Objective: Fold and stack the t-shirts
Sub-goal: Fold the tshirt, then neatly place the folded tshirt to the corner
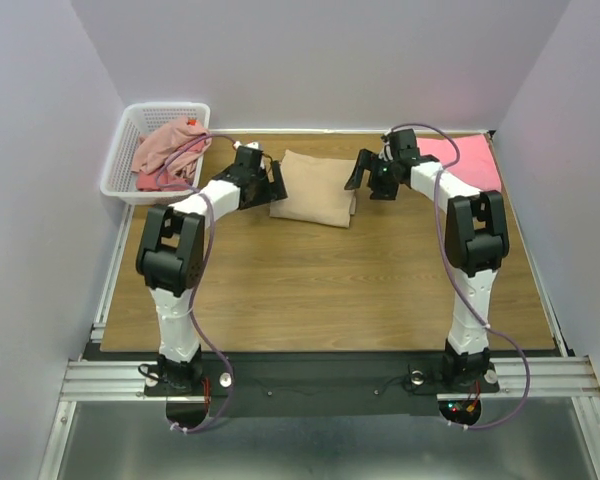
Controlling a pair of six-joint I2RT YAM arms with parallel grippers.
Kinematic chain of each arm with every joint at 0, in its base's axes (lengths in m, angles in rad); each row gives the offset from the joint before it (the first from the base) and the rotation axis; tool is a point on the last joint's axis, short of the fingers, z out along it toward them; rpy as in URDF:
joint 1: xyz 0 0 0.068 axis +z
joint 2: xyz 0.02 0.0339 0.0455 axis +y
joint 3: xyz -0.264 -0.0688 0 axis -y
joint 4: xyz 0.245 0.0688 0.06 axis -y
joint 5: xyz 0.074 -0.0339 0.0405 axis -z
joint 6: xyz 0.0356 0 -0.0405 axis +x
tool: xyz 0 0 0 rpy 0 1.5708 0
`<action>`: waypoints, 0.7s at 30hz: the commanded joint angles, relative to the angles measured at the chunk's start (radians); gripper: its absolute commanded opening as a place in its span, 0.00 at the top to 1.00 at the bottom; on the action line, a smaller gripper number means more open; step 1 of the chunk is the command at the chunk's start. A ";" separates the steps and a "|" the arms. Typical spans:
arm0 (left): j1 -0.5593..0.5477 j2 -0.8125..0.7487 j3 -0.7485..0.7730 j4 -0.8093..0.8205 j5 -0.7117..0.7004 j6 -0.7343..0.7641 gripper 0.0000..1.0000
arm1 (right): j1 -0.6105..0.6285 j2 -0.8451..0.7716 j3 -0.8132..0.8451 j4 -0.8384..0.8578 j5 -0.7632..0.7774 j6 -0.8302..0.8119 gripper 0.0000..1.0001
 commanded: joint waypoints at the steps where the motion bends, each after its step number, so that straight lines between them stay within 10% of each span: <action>1: 0.007 -0.303 -0.190 0.095 -0.021 -0.056 0.02 | 0.051 0.003 -0.001 0.019 0.035 -0.005 0.00; 16: 0.003 -1.052 -0.872 0.036 0.004 -0.260 0.02 | 0.101 0.147 0.035 0.021 0.128 0.119 0.33; 21: 0.003 -1.266 -0.898 -0.096 -0.036 -0.286 0.02 | 0.113 0.193 0.067 0.021 0.134 0.139 0.62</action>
